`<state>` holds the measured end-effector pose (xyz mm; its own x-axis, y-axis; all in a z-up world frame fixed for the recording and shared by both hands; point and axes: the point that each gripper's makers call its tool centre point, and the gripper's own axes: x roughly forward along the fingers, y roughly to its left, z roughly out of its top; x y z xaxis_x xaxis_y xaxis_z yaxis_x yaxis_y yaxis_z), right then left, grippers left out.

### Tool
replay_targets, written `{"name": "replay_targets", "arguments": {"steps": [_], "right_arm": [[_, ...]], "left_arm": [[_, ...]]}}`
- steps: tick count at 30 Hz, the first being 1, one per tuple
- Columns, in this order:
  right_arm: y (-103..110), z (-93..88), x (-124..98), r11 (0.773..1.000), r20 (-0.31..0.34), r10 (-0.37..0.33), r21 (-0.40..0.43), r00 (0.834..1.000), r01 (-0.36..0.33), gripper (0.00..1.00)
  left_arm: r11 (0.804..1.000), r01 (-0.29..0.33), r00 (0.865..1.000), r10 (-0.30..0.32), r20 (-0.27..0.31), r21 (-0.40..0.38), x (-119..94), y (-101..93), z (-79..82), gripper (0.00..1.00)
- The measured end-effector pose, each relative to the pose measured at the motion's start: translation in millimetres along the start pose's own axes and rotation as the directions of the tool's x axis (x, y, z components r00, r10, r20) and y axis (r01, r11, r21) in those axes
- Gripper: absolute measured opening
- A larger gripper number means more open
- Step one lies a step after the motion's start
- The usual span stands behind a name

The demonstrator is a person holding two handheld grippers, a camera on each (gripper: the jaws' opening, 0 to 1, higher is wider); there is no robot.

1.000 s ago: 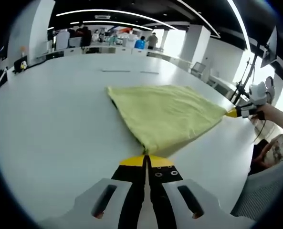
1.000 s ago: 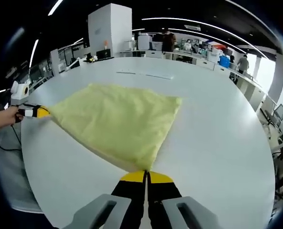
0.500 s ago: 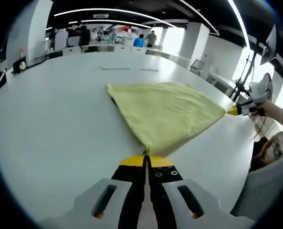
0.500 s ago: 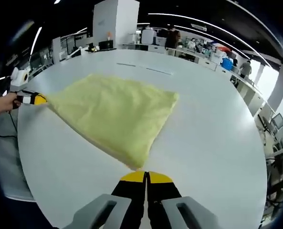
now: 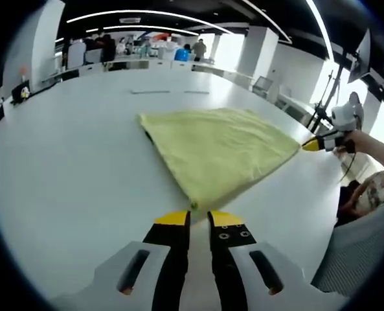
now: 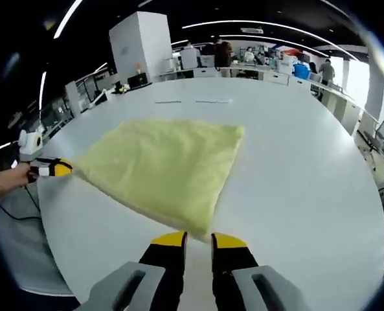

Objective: Fold the garment on the visible template until the final outline fits inside the template.

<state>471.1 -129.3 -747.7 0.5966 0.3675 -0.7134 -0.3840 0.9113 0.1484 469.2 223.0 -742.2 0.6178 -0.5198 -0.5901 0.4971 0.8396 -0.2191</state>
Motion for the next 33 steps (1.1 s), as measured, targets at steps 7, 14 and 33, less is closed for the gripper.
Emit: {"name": "replay_targets", "arguments": {"steps": [7,14,33], "right_arm": [[-1,0.2,6,1.0,-0.005,0.011,-0.012,1.0,-0.011,0.1],[-4,4.5,8,1.0,0.007,0.009,-0.01,1.0,-0.009,0.01],[-2,-5.0,0,0.995,-0.023,-0.012,-0.103,1.0,0.01,0.0]], "left_arm": [[1.0,0.024,1.0,-0.024,-0.009,0.003,4,0.3,2.3,0.03],[1.0,0.03,0.999,-0.03,0.01,-0.009,5,1.3,6.2,0.0],[1.0,0.002,1.0,-0.002,-0.008,-0.02,-1,7.5,-2.6,0.0]]}}
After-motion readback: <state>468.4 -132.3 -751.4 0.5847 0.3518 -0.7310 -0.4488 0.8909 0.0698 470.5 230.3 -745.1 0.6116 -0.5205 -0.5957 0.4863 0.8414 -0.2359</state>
